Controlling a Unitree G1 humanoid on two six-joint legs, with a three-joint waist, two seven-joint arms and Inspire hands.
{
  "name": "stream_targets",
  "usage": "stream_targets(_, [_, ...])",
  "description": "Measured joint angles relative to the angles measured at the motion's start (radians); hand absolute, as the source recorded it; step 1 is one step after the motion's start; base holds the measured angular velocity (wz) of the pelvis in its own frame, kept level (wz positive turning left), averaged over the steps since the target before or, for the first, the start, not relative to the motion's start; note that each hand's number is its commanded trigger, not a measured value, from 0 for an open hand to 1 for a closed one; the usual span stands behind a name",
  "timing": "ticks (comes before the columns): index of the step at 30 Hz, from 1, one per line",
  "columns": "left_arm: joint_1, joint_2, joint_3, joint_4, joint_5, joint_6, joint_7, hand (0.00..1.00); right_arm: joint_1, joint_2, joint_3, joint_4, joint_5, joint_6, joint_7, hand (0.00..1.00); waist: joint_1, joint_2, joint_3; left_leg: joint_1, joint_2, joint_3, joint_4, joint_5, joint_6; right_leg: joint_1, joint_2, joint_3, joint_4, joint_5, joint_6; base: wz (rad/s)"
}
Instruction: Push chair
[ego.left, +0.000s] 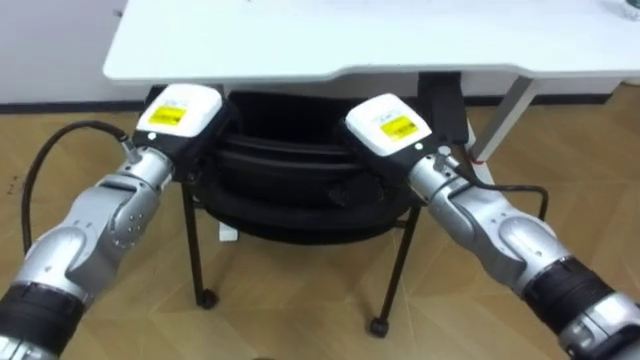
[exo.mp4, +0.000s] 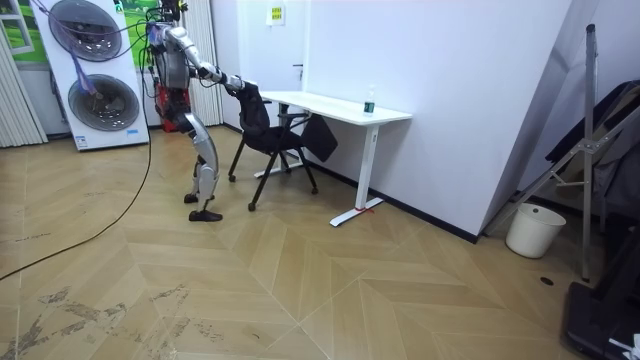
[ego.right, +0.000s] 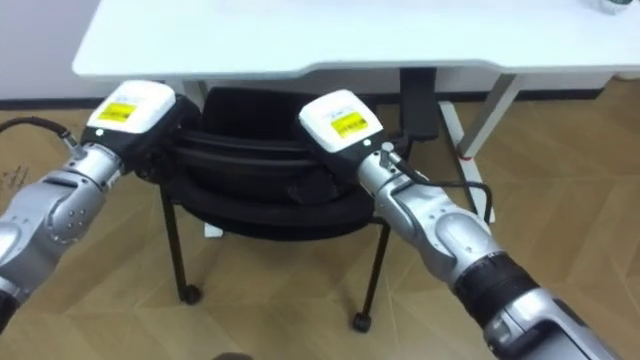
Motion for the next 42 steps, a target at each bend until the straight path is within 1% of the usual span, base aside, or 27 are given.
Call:
stream_targets(1, [0.001, 0.003, -0.004, -0.004, 0.0, 0.003, 0.0, 1.0, 0.003, 0.0, 0.0, -0.002, 0.0, 0.004, -0.001, 1.0, -0.013, 0.0, -0.0001, 0.002, -0.001, -0.009, -0.011, 0.007, 0.0, 0.013, 0.002, -0.009, -0.02, 0.005, 0.005, 0.2])
stream_targets(2, [0.001, 0.002, -0.007, -0.005, 0.0, 0.005, 0.0, 1.0, 0.006, 0.0, 0.0, -0.002, 0.0, 0.006, -0.001, 1.0, -0.018, -0.001, 0.0, 0.007, -0.003, -0.012, -0.018, 0.01, 0.001, 0.02, 0.002, -0.013, -0.027, 0.008, 0.006, 0.17])
stream_targets(4, [0.012, 0.001, -0.016, -0.005, 0.001, 0.007, 0.006, 1.0, 0.023, 0.001, 0.001, -0.003, -0.001, 0.009, -0.001, 1.0, -0.02, -0.008, -0.0025, 0.035, -0.011, -0.013, -0.046, 0.017, 0.002, 0.044, 0.0, -0.011, -0.045, 0.011, 0.008, 0.08])
stream_targets(6, [0.022, 0.001, -0.02, -0.007, 0.001, 0.009, 0.009, 1.0, 0.034, 0.001, 0.001, -0.008, -0.003, 0.009, 0.0, 1.0, -0.025, -0.007, -0.0034, 0.054, -0.013, -0.015, -0.062, 0.02, 0.003, 0.061, -0.001, -0.015, -0.059, 0.011, 0.009, 0.07])
stream_targets(8, [0.04, 0.0, -0.025, -0.023, 0.001, 0.023, 0.017, 1.0, 0.045, -0.001, 0.001, -0.017, -0.004, 0.009, 0.002, 1.0, -0.027, -0.006, -0.004, 0.074, -0.013, -0.015, -0.078, 0.023, 0.002, 0.077, 0.001, -0.017, -0.074, 0.012, 0.01, 0.02])
stream_targets(9, [0.055, 0.0, -0.025, -0.035, 0.001, 0.028, 0.023, 1.0, 0.049, -0.003, 0.001, -0.026, -0.007, 0.009, 0.012, 1.0, -0.03, -0.005, -0.005, 0.082, -0.014, -0.015, -0.085, 0.022, 0.002, 0.085, 0.0, -0.018, -0.077, 0.011, 0.012, 0.04])
stream_targets(12, [0.092, -0.008, -0.027, -0.075, 0.0, 0.061, 0.027, 1.0, 0.07, -0.017, 0.001, -0.058, -0.013, 0.01, 0.024, 1.0, -0.049, 0.01, -0.0148, 0.091, -0.02, -0.028, -0.102, 0.024, 0.002, 0.096, 0.0, -0.027, -0.092, 0.008, 0.015, 0.12])
stream_targets(14, [0.097, -0.013, -0.043, -0.072, -0.002, 0.071, 0.027, 1.0, 0.084, -0.023, 0.001, -0.064, -0.017, 0.01, 0.03, 1.0, -0.053, 0.012, -0.0155, 0.116, -0.026, -0.038, -0.116, 0.024, 0.0, 0.11, 0.002, -0.018, -0.092, -0.008, 0.016, 0.17])
stream_targets(15, [0.107, -0.023, -0.043, -0.071, 0.001, 0.074, 0.031, 1.0, 0.091, -0.026, 0.001, -0.065, -0.018, 0.008, 0.03, 1.0, -0.055, 0.014, -0.0159, 0.131, -0.026, -0.042, -0.121, 0.022, -0.003, 0.123, 0.002, -0.02, -0.09, -0.019, 0.013, 0.18])
stream_targets(17, [0.124, -0.039, -0.042, -0.072, 0.005, 0.078, 0.044, 1.0, 0.108, -0.029, -0.013, -0.074, -0.034, 0.001, 0.033, 1.0, -0.067, 0.023, -0.0197, 0.137, -0.02, -0.031, -0.112, 0.021, -0.005, 0.141, 0.0, -0.033, -0.086, -0.03, 0.009, 0.27])
stream_targets(18, [0.13, -0.049, -0.044, -0.07, 0.005, 0.078, 0.048, 1.0, 0.112, -0.043, -0.015, -0.083, -0.036, -0.006, 0.037, 1.0, -0.082, 0.031, -0.0209, 0.139, -0.018, -0.015, -0.108, 0.021, -0.005, 0.151, -0.004, -0.034, -0.076, -0.037, 0.009, 0.36])
stream_targets(19, [0.132, -0.06, -0.047, -0.06, 0.005, 0.078, 0.054, 1.0, 0.112, -0.056, -0.016, -0.085, -0.037, -0.016, 0.042, 1.0, -0.086, 0.035, -0.021, 0.145, -0.018, 0.008, -0.106, 0.022, -0.005, 0.153, -0.017, -0.033, -0.055, -0.052, 0.01, 0.29])
stream_targets(20, [0.135, -0.071, -0.049, -0.055, 0.005, 0.08, 0.059, 1.0, 0.112, -0.06, -0.017, -0.084, -0.043, -0.02, 0.044, 1.0, -0.089, 0.038, -0.0208, 0.149, -0.017, 0.021, -0.104, 0.022, -0.005, 0.156, -0.02, -0.034, -0.049, -0.06, 0.011, 0.17])
stream_targets(21, [0.142, -0.082, -0.049, -0.049, 0.005, 0.083, 0.065, 1.0, 0.118, -0.061, -0.025, -0.084, -0.056, -0.024, 0.047, 1.0, -0.099, 0.043, -0.0208, 0.156, -0.013, 0.039, -0.1, 0.022, -0.005, 0.167, -0.023, -0.032, -0.045, -0.069, 0.011, 0.23])
stream_targets(22, [0.149, -0.086, -0.052, -0.049, 0.006, 0.083, 0.07, 1.0, 0.129, -0.064, -0.038, -0.085, -0.062, -0.035, 0.048, 1.0, -0.111, 0.043, -0.0211, 0.159, -0.007, 0.074, -0.1, 0.022, -0.004, 0.17, -0.027, -0.03, -0.038, -0.083, 0.012, 0.29])
stream_targets(23, [0.153, -0.09, -0.052, -0.051, 0.01, 0.083, 0.073, 1.0, 0.133, -0.068, -0.042, -0.089, -0.062, -0.041, 0.05, 1.0, -0.116, 0.043, -0.021, 0.16, 0.0, 0.096, -0.1, 0.021, -0.004, 0.172, -0.03, -0.027, -0.036, -0.089, 0.012, 0.31])
stream_targets(24, [0.157, -0.094, -0.054, -0.051, 0.011, 0.082, 0.083, 1.0, 0.136, -0.073, -0.046, -0.096, -0.062, -0.046, 0.057, 1.0, -0.125, 0.044, -0.0215, 0.16, 0.006, 0.115, -0.1, 0.023, -0.002, 0.175, -0.03, -0.028, -0.036, -0.094, 0.011, 0.2])
stream_targets(25, [0.156, -0.098, -0.054, -0.049, 0.01, 0.081, 0.088, 1.0, 0.139, -0.072, -0.054, -0.102, -0.062, -0.047, 0.064, 1.0, -0.128, 0.047, -0.0213, 0.157, 0.008, 0.115, -0.101, 0.023, -0.002, 0.173, -0.028, -0.027, -0.036, -0.095, 0.009, 0.13])
stream_targets(27, [0.157, -0.103, -0.058, -0.044, 0.011, 0.08, 0.108, 1.0, 0.139, -0.076, -0.054, -0.108, -0.062, -0.049, 0.063, 1.0, -0.125, 0.047, -0.0216, 0.156, 0.005, 0.117, -0.11, 0.026, -0.004, 0.166, -0.028, -0.022, -0.037, -0.094, 0.008, -0.04])
stream_targets(29, [0.159, -0.103, -0.061, -0.04, 0.011, 0.079, 0.126, 1.0, 0.139, -0.079, -0.055, -0.111, -0.063, -0.05, 0.06, 1.0, -0.122, 0.042, -0.0216, 0.167, -0.006, 0.131, -0.15, 0.039, -0.002, 0.155, -0.035, -0.005, -0.038, -0.092, 0.01, -0.16])
stream_targets(31, [0.16, -0.108, -0.059, -0.034, 0.007, 0.072, 0.142, 1.0, 0.138, -0.088, -0.055, -0.122, -0.072, -0.053, 0.05, 1.0, -0.112, 0.037, -0.0209, 0.179, -0.021, 0.157, -0.191, 0.06, 0.005, 0.129, -0.034, 0.042, -0.042, -0.081, 0.013, -0.25])
stream_targets(33, [0.16, -0.108, -0.055, -0.029, 0.006, 0.063, 0.152, 1.0, 0.138, -0.091, -0.058, -0.126, -0.088, -0.053, 0.04, 1.0, -0.106, 0.037, -0.0214, 0.183, -0.024, 0.176, -0.221, 0.075, 0.009, 0.117, -0.032, 0.062, -0.056, -0.067, 0.015, -0.21])
stream_targets(34, [0.158, -0.107, -0.053, -0.027, 0.006, 0.06, 0.153, 1.0, 0.142, -0.092, -0.067, -0.13, -0.1, -0.054, 0.038, 1.0, -0.106, 0.038, -0.0217, 0.185, -0.024, 0.181, -0.24, 0.085, 0.011, 0.116, -0.029, 0.065, -0.075, -0.055, 0.016, -0.16])
stream_targets(36, [0.157, -0.107, -0.052, -0.026, 0.006, 0.059, 0.155, 1.0, 0.143, -0.087, -0.068, -0.131, -0.106, -0.054, 0.029, 1.0, -0.103, 0.037, -0.0216, 0.189, -0.025, 0.186, -0.26, 0.094, 0.014, 0.115, -0.025, 0.071, -0.095, -0.042, 0.018, -0.11])
stream_targets(38, [0.154, -0.108, -0.05, -0.026, 0.007, 0.056, 0.155, 1.0, 0.144, -0.086, -0.069, -0.132, -0.106, -0.053, 0.023, 1.0, -0.101, 0.037, -0.0215, 0.191, -0.026, 0.191, -0.269, 0.096, 0.017, 0.115, -0.022, 0.077, -0.108, -0.034, 0.021, -0.1])
stream_targets(41, [0.153, -0.101, -0.049, -0.033, 0.008, 0.054, 0.157, 1.0, 0.145, -0.082, -0.069, -0.132, -0.108, -0.05, 0.017, 1.0, -0.1, 0.036, -0.0218, 0.188, -0.024, 0.195, -0.274, 0.098, 0.019, 0.116, -0.016, 0.081, -0.127, -0.019, 0.024, -0.05])
stream_targets(42, [0.149, -0.095, -0.048, -0.037, 0.008, 0.052, 0.157, 1.0, 0.145, -0.079, -0.07, -0.131, -0.108, -0.047, 0.011, 1.0, -0.101, 0.032, -0.0208, 0.185, -0.024, 0.195, -0.276, 0.098, 0.02, 0.115, -0.015, 0.081, -0.132, -0.017, 0.025, 0.0])
